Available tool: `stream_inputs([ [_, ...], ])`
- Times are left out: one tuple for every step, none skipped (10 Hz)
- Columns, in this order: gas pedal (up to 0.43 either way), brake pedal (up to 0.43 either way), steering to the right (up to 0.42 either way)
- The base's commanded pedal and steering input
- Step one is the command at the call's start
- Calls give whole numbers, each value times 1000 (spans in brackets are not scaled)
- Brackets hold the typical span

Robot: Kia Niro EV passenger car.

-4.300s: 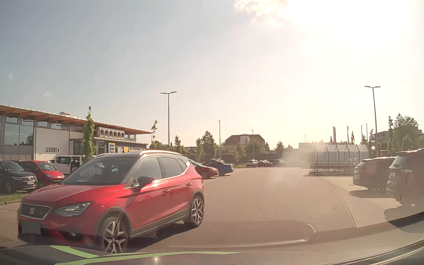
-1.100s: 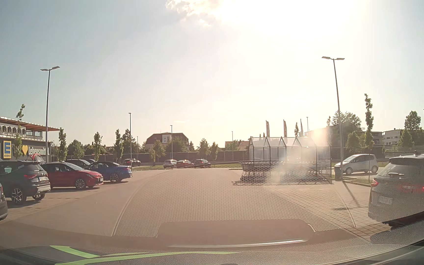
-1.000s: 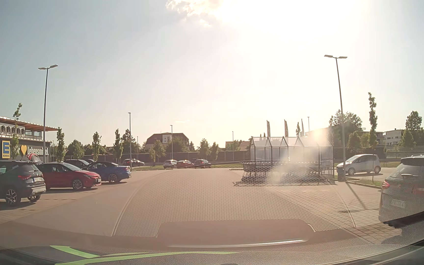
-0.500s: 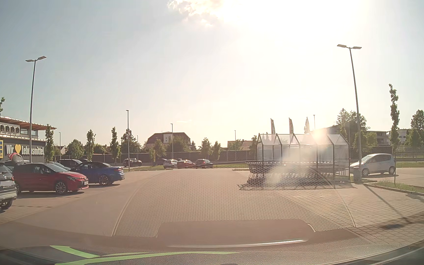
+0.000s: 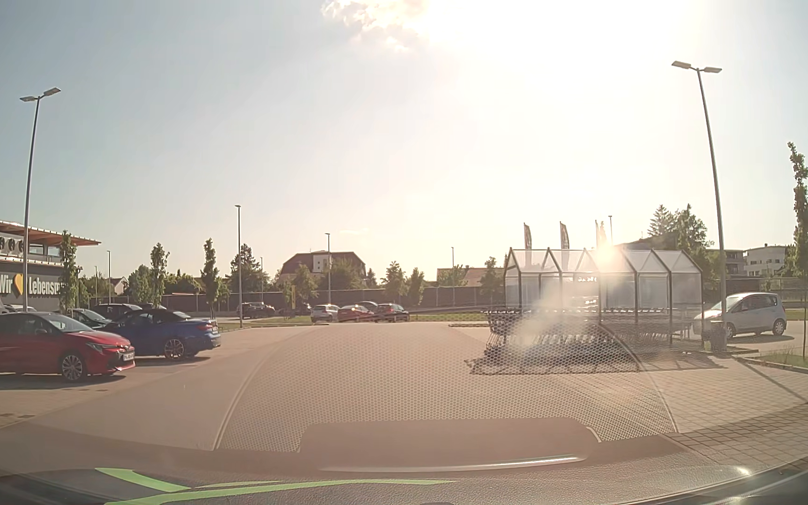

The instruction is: Follow the waypoints while adhering to traffic rules and regulations

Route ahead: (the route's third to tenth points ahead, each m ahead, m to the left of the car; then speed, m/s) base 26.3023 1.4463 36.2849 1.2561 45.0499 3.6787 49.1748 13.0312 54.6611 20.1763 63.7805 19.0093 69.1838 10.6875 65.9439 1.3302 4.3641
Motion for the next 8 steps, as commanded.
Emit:
stream_inputs([
  [47, 0, -7],
  [47, 0, -6],
  [47, 0, -6],
  [47, 0, -6],
  [47, 0, -3],
  [47, 0, 0],
  [59, 0, 1],
  [59, 0, 1],
])
